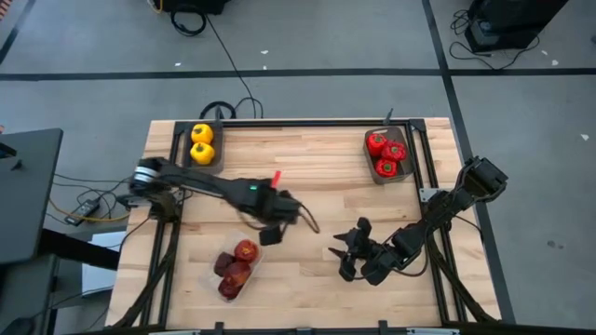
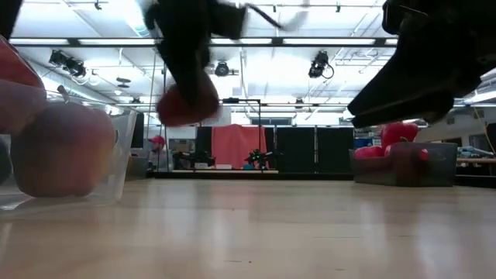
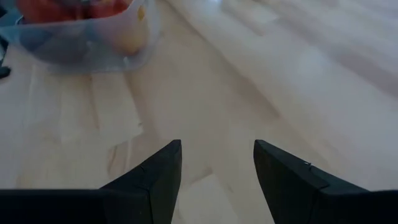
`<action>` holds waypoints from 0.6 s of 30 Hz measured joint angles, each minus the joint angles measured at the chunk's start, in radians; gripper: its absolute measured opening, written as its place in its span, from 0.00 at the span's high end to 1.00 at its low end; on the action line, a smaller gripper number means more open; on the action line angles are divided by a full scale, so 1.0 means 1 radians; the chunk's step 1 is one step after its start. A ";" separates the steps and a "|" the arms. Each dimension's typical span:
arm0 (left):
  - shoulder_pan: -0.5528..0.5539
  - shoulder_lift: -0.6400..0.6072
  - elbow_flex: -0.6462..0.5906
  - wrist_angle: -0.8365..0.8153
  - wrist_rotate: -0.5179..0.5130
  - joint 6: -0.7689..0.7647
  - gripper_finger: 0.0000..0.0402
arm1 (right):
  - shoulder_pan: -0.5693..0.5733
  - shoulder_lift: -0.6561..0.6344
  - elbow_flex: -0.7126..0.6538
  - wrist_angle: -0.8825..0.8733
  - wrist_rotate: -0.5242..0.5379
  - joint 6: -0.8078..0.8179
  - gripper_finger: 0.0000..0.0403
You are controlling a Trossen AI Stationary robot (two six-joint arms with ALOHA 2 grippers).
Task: Sort produce into baskets
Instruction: Put the red apple into the transparent bin
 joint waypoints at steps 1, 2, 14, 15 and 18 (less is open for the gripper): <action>-0.015 -0.036 0.000 -0.036 0.003 -0.066 0.16 | 0.000 0.000 0.000 0.000 0.017 0.001 0.48; -0.032 -0.068 0.000 -0.074 0.005 -0.133 0.17 | 0.000 0.000 0.000 0.000 0.034 0.002 0.48; -0.421 -0.249 0.002 -0.329 0.185 -0.747 0.16 | -0.055 0.000 0.000 0.058 0.007 -0.003 0.48; -0.454 -0.248 0.002 -0.315 0.184 -0.782 0.16 | -0.063 0.000 0.000 0.068 -0.003 -0.003 0.48; -0.527 -0.229 0.002 -0.284 0.170 -0.863 0.16 | -0.084 0.000 0.000 0.112 -0.024 -0.006 0.48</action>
